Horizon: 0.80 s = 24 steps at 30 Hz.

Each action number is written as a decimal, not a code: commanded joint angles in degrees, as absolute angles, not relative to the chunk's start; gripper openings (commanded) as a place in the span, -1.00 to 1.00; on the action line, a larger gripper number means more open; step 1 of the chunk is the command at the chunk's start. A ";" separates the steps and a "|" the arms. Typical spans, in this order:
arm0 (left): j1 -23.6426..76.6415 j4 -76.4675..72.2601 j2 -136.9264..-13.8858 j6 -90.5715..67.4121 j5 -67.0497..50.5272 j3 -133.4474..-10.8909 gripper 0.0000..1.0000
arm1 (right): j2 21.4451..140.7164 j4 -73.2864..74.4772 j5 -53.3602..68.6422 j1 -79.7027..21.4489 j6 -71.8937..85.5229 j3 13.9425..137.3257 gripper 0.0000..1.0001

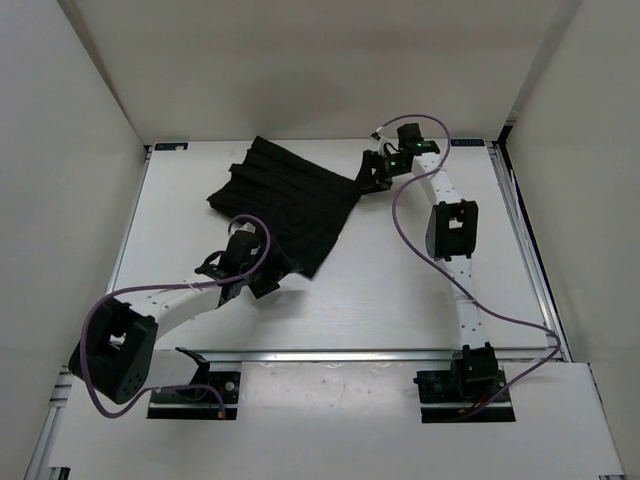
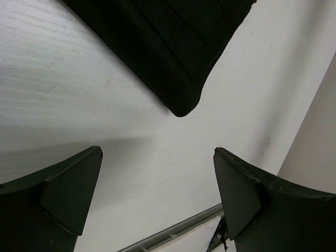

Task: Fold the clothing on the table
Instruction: Flatten the skirt out

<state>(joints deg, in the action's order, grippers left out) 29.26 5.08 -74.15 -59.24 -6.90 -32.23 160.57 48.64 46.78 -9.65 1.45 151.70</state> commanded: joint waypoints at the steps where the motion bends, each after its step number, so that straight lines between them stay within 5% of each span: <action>1: 28.83 4.22 -71.20 -61.08 -7.03 -30.77 0.98 | 162.86 54.76 43.59 -12.39 -0.44 152.40 0.42; 10: 27.77 6.06 -69.44 -61.08 -6.95 -30.15 0.98 | 163.04 52.30 42.10 -13.27 3.60 152.49 0.22; 11: 27.08 6.24 -68.74 -61.26 -6.77 -29.45 0.97 | 163.12 52.12 41.06 -13.62 3.60 153.19 -0.21; 13: 27.16 6.15 -67.86 -61.35 -6.68 -29.01 0.98 | 163.30 52.47 40.00 -13.97 3.52 153.63 -0.75; 15: 26.81 6.33 -67.68 -61.17 -6.68 -28.48 0.97 | 162.78 53.96 36.41 -13.80 4.83 154.06 -1.00; 20: 25.84 8.61 -66.27 -59.77 -5.36 -29.61 0.96 | 156.74 59.06 30.59 -9.42 8.34 147.41 -1.00; 24: 25.49 13.00 -65.74 -53.64 -1.51 -33.30 0.97 | 143.57 61.34 27.78 -3.26 11.51 130.40 -1.00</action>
